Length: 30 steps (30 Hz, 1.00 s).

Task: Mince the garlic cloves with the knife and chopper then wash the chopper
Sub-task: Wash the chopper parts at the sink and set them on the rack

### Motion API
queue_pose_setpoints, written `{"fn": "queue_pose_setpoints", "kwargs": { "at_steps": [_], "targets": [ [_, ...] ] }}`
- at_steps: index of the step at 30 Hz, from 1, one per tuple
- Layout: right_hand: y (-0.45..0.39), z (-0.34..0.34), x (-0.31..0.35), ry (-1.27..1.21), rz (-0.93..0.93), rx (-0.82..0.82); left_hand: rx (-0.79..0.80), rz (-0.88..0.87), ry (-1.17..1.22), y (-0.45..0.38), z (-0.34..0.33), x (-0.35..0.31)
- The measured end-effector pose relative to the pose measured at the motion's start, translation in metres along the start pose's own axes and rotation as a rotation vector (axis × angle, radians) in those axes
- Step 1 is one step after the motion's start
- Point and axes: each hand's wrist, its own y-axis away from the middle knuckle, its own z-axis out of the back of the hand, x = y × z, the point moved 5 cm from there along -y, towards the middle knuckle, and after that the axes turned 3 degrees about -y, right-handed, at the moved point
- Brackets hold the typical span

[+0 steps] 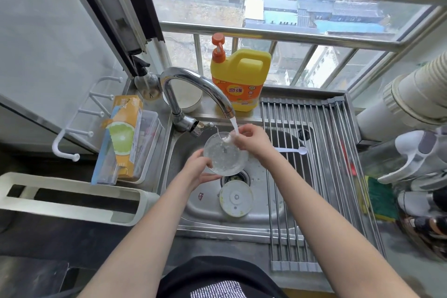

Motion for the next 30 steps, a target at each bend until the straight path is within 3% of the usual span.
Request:
{"fn": "queue_pose_setpoints", "kwargs": {
  "at_steps": [3,5,9,15,23,30],
  "targets": [
    [0.004,-0.002,-0.008,-0.223,-0.059,0.050,-0.009,-0.008,0.005,-0.002,0.000,0.001],
    [0.004,0.000,-0.009,-0.208,-0.038,0.039,-0.012,-0.006,0.000,-0.003,0.000,0.002],
    [0.006,0.004,-0.006,-0.046,0.048,-0.062,-0.015,-0.003,-0.006,-0.003,0.000,0.003],
    [0.020,0.002,0.015,0.273,0.347,-0.169,-0.005,-0.009,-0.010,-0.002,-0.003,0.001],
    [0.024,0.003,0.019,0.545,0.326,-0.286,-0.010,-0.005,-0.014,-0.002,-0.002,0.002],
    [0.027,0.004,0.015,0.256,0.256,-0.324,-0.024,-0.004,-0.025,-0.002,-0.002,0.004]
  ]
}}
